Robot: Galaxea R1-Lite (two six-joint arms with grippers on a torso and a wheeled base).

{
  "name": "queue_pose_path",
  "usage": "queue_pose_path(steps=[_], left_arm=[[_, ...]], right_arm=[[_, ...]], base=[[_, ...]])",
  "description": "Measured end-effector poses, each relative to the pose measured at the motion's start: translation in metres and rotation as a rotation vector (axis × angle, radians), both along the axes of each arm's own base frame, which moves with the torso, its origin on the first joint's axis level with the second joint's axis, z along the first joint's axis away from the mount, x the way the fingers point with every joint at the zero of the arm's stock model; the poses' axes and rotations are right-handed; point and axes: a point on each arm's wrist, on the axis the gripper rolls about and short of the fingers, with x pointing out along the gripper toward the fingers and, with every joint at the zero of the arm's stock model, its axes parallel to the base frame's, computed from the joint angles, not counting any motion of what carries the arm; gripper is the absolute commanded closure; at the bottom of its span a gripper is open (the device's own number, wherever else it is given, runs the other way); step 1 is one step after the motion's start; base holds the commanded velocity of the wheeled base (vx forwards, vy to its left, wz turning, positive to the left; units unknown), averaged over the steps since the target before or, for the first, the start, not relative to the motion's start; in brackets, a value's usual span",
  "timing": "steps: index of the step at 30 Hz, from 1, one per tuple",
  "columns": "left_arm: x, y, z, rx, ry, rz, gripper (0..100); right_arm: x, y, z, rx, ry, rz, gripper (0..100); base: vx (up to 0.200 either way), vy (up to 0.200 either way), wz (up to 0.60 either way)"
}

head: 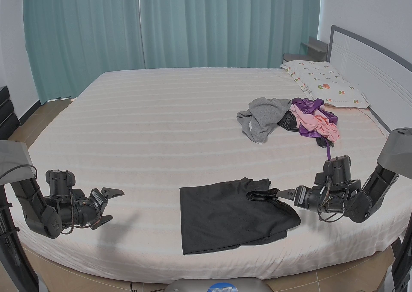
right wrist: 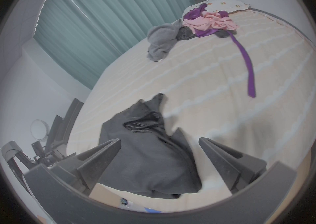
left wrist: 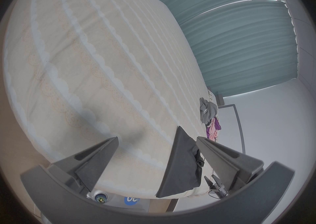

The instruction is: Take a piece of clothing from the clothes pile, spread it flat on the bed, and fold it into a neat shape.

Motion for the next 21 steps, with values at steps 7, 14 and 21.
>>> queue_pose_path(steps=[7,14,21], left_arm=[[0.000,0.000,0.000,0.001,0.000,0.001,0],[0.000,0.000,0.000,0.002,0.001,0.002,0],[0.000,-0.001,-0.001,0.005,0.002,0.000,0]], right_arm=[[0.008,0.035,0.021,0.085,-0.022,0.037,0],[0.013,0.074,0.026,0.124,0.016,0.097,0],[0.017,0.110,0.013,0.102,0.056,0.171,0]], base=[[0.000,0.000,0.00],[0.000,0.000,0.00],[0.000,0.000,0.00]])
